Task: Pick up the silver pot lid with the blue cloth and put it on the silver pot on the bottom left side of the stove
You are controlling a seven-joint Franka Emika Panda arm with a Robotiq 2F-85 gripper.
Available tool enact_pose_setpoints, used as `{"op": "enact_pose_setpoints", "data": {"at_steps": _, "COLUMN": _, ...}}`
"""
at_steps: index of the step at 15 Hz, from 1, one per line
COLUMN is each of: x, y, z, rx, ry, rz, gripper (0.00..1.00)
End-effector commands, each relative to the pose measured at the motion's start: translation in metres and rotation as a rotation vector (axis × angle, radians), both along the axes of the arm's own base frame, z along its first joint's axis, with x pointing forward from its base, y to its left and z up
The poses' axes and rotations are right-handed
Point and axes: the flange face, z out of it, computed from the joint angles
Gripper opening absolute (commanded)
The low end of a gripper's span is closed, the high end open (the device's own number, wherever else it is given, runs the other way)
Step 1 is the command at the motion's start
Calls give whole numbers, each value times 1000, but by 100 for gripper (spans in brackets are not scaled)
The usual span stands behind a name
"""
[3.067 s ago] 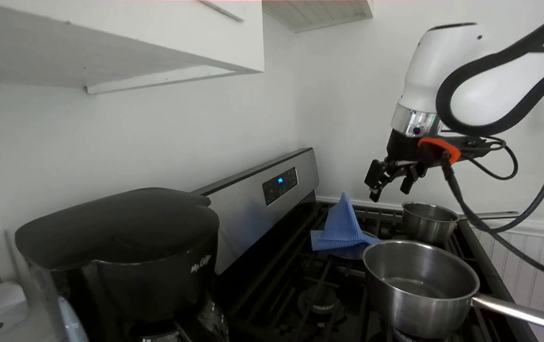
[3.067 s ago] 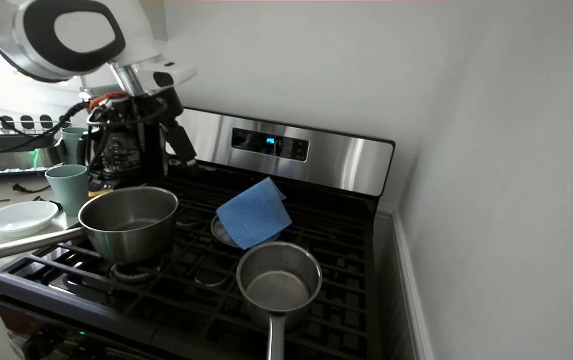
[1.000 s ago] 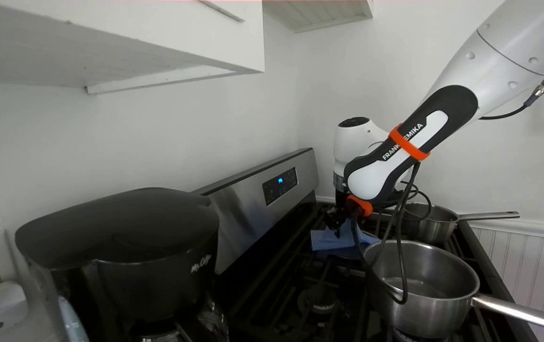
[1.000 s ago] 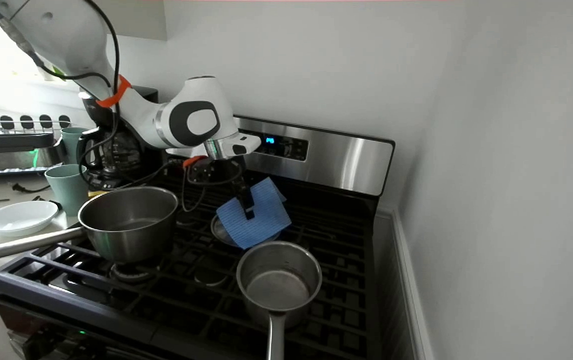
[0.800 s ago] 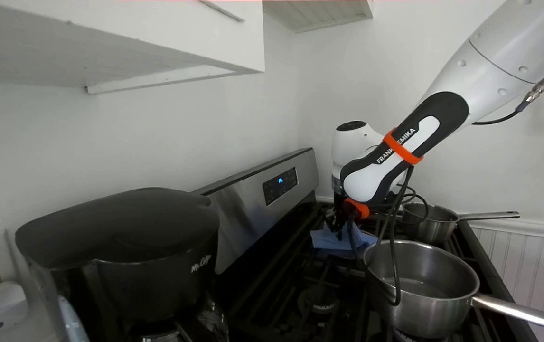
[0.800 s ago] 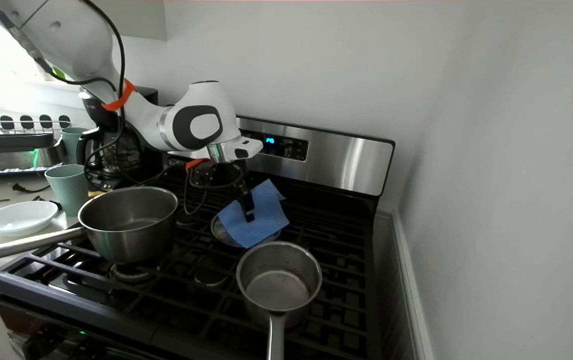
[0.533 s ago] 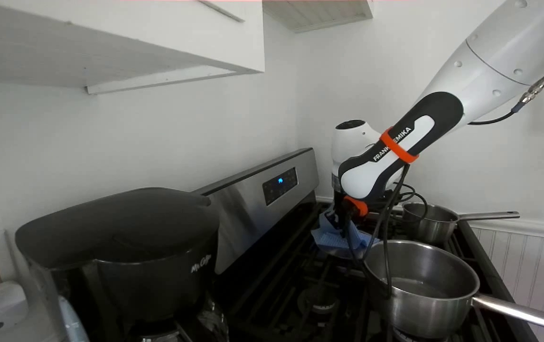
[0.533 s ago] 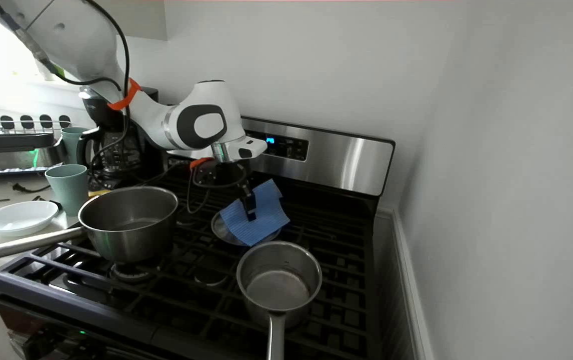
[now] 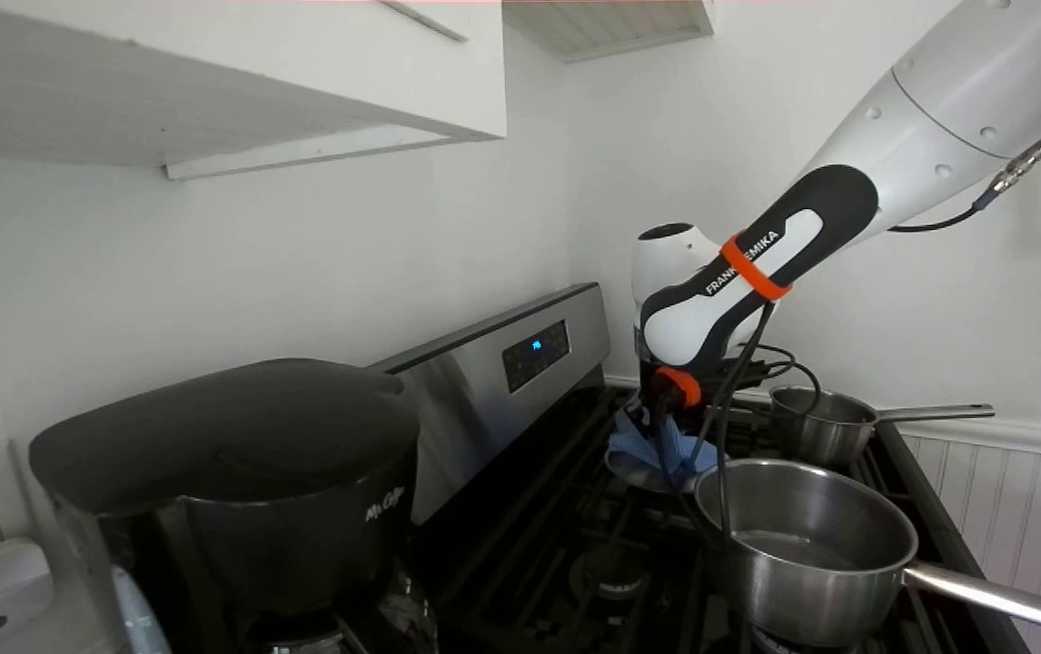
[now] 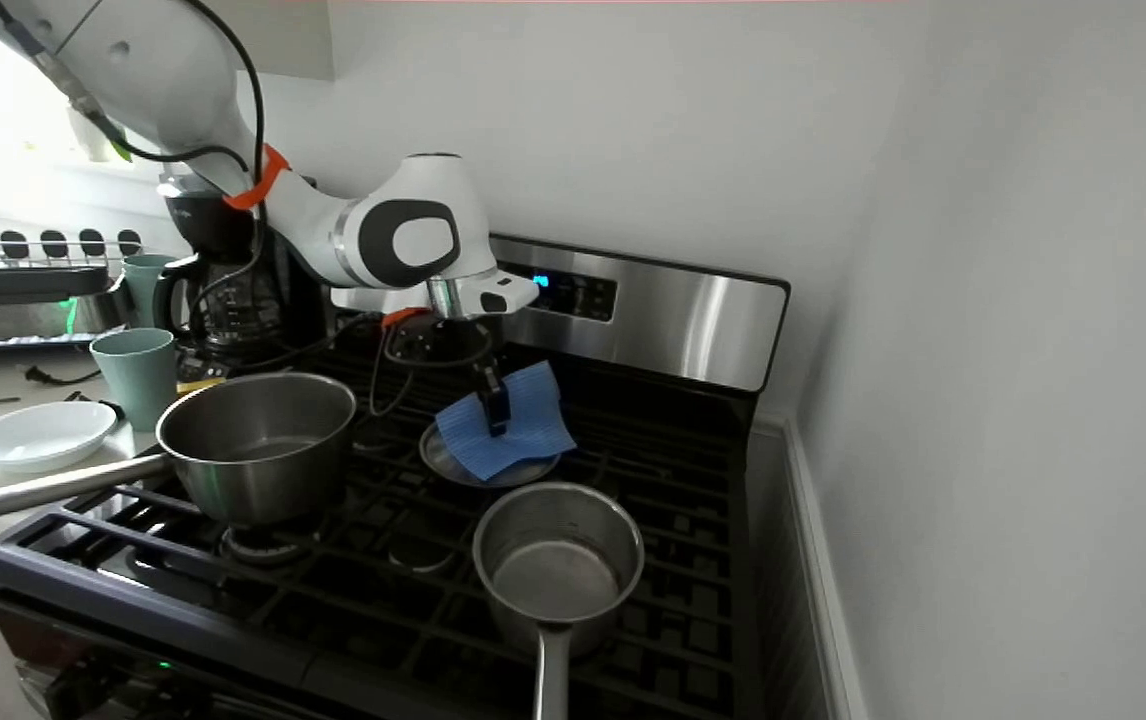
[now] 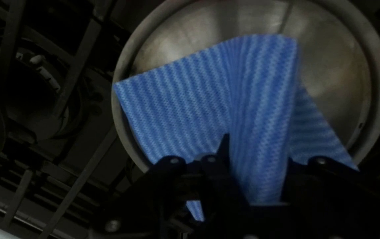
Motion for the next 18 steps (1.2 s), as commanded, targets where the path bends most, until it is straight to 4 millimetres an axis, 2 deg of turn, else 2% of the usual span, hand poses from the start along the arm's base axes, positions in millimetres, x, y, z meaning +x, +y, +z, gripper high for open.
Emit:
{"op": "enact_pose_setpoints", "data": {"at_steps": 1, "x": 0, "y": -4, "z": 23, "rx": 21, "ry": -9, "rz": -10, "gripper": 3}}
{"op": "enact_pose_setpoints", "data": {"at_steps": 9, "x": -29, "y": 10, "z": 94, "rx": 30, "ry": -41, "rz": 54, "gripper": 3}}
{"op": "enact_pose_setpoints", "data": {"at_steps": 13, "x": -60, "y": 23, "z": 122, "rx": 41, "ry": -63, "rz": 107, "gripper": 3}}
{"op": "enact_pose_setpoints", "data": {"at_steps": 18, "x": -103, "y": 46, "z": 140, "rx": 39, "ry": -73, "rz": 151, "gripper": 3}}
